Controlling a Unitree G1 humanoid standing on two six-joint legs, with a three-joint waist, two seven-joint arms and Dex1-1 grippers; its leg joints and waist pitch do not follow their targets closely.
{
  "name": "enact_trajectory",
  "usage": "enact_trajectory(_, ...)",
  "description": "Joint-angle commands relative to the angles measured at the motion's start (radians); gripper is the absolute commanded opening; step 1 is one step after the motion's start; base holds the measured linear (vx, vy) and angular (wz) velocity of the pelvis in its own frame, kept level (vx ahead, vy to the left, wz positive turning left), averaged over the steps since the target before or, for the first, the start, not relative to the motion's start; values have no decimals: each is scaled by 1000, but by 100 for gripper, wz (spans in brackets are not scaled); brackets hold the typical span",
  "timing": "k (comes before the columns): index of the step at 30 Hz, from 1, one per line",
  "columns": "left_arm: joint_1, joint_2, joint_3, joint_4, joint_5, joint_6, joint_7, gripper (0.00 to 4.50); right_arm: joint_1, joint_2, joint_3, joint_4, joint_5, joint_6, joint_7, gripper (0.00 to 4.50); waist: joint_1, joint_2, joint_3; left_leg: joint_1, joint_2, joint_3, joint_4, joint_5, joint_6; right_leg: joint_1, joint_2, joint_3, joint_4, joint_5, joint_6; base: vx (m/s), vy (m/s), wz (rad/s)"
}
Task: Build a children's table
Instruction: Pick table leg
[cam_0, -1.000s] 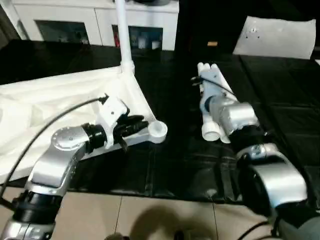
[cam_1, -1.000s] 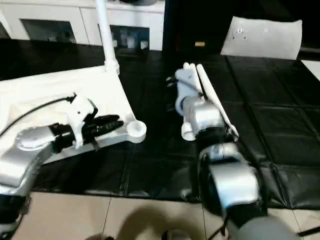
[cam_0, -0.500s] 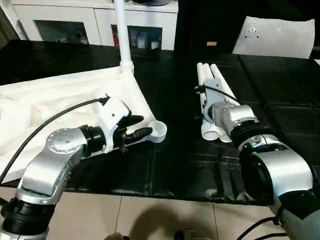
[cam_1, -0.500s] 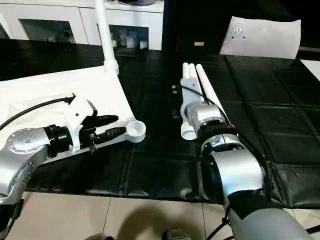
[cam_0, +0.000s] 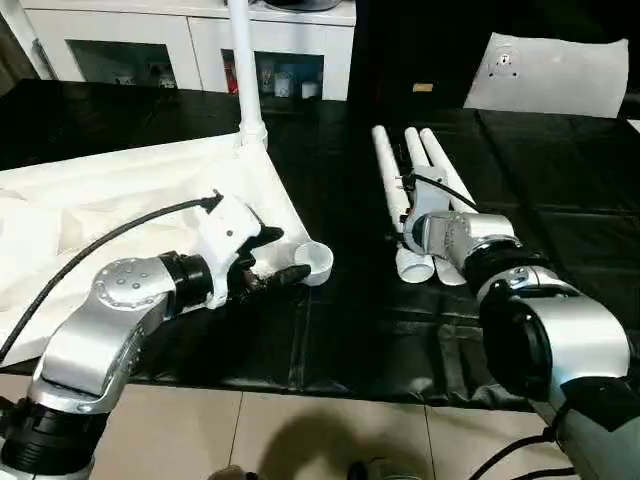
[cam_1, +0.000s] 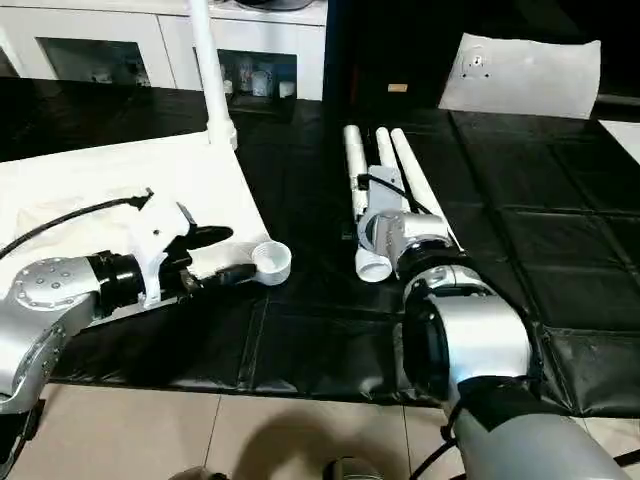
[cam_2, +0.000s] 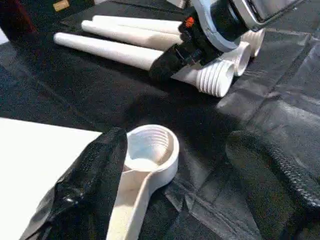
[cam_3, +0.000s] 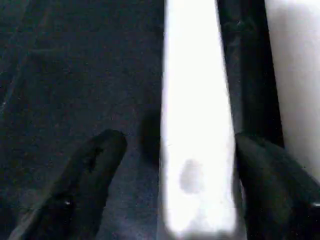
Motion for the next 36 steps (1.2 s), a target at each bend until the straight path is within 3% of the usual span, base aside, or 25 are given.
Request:
enact_trajectory(1, 7, 11, -8, -14, 8, -5, -3, 362, 9, 2, -12, 31, 15, 31, -7, 345, -2, 10, -70, 6, 23, 2, -63, -199, -11, 51, -49, 27, -62, -188, -222, 0, 0, 0)
enact_trajectory(12, 3, 14, -21, -9, 8, -9, 5, 362, 26, 1, -18, 30, 3, 21, 4, 251, -2, 8, -73, 7, 23, 1, -61, -206, -17, 50, -50, 27, -62, -205, -217, 0, 0, 0)
enact_trajectory(13, 3, 13, -22, -7, 8, -10, 6, 362, 28, 1, -25, 29, 9, 16, 3, 245, -1, 13, -73, 7, 23, 1, -61, -206, -19, 50, -50, 27, -62, -203, -218, 0, 0, 0)
enact_trajectory(17, 2, 11, -25, 1, 12, -18, 8, 362, 40, -3, -42, 22, 22, -29, -3, 207, -2, 9, -73, 7, 23, 1, -61, -215, -19, 50, -50, 27, -63, -210, -216, 0, 0, 0)
enact_trajectory(19, 1, 4, -27, 10, 17, -22, 16, 362, 49, -6, -72, 13, 50, -51, -4, 193, -2, 24, -73, 10, 23, -1, -61, -235, -26, 48, -50, 26, -64, -221, -216, 0, 0, 0)
enact_trajectory(20, 1, 1, -27, 15, 19, -25, 19, 362, 52, -7, -86, 10, 63, -58, -8, 193, -3, 18, -73, 10, 23, 0, -61, -247, -26, 47, -48, 26, -65, -224, -215, 0, 0, 0)
enact_trajectory(21, 0, -2, -29, 20, 20, -27, 22, 362, 58, -6, -97, 0, 75, -90, 2, 184, -2, 26, -74, 10, 22, -2, -61, -251, -28, 49, -49, 25, -64, -227, -216, 0, 0, 0)
enact_trajectory(22, -1, -3, -29, 22, 21, -28, 23, 362, 60, -5, -99, -4, 77, -102, 8, 184, -4, 23, -75, 10, 22, -1, -60, -252, -27, 48, -49, 25, -66, -225, -215, 0, 0, 0)
enact_trajectory(26, -27, -25, -30, 57, 23, -39, 37, 362, 74, -8, -130, -50, 106, -155, 38, 182, -1, 34, -81, 10, 21, -3, -58, -242, -24, 53, -48, 23, -61, -192, -231, 0, 0, 0)
enact_trajectory(28, -44, -34, -30, 74, 27, -47, 45, 362, 87, -4, -137, -83, 113, -207, 51, 182, -1, 33, -79, 10, 21, -1, -58, -250, -19, 51, -47, 23, -66, -192, -234, 0, 0, 0)
enact_trajectory(29, -60, -44, -30, 94, 30, -55, 56, 362, 103, 3, -134, -117, 118, -264, 69, 182, 1, 37, -83, 7, 21, -1, -56, -230, -12, 55, -49, 24, -64, -164, -243, 0, 0, 0)
enact_trajectory(31, -78, -62, -25, 117, 35, -69, 73, 362, 112, 5, -143, -159, 146, -247, 124, 182, 2, 34, -86, 4, 20, -1, -54, -200, 1, 61, -48, 23, -59, -126, -257, 0, 0, 0)
enact_trajectory(32, -93, -77, -23, 133, 41, -76, 84, 362, 125, 10, -152, -211, 180, -234, 183, 182, 4, 38, -86, 0, 20, -3, -53, -174, 14, 67, -50, 24, -54, -96, -266, 0, 0, 0)
enact_trajectory(34, -103, -86, -22, 141, 41, -78, 90, 362, 137, 15, -159, -253, 205, -226, 226, 182, 6, 36, -88, 0, 22, -1, -52, -158, 27, 68, -50, 24, -55, -78, -268, 0, 0, 0)
enact_trajectory(36, -138, -119, -14, 172, 36, -70, 115, 362, 185, 29, -162, -386, 267, -181, 339, 182, 7, 35, -88, 0, 21, 0, -51, -134, 53, 71, -49, 25, -55, -51, -276, 0, 0, 0)
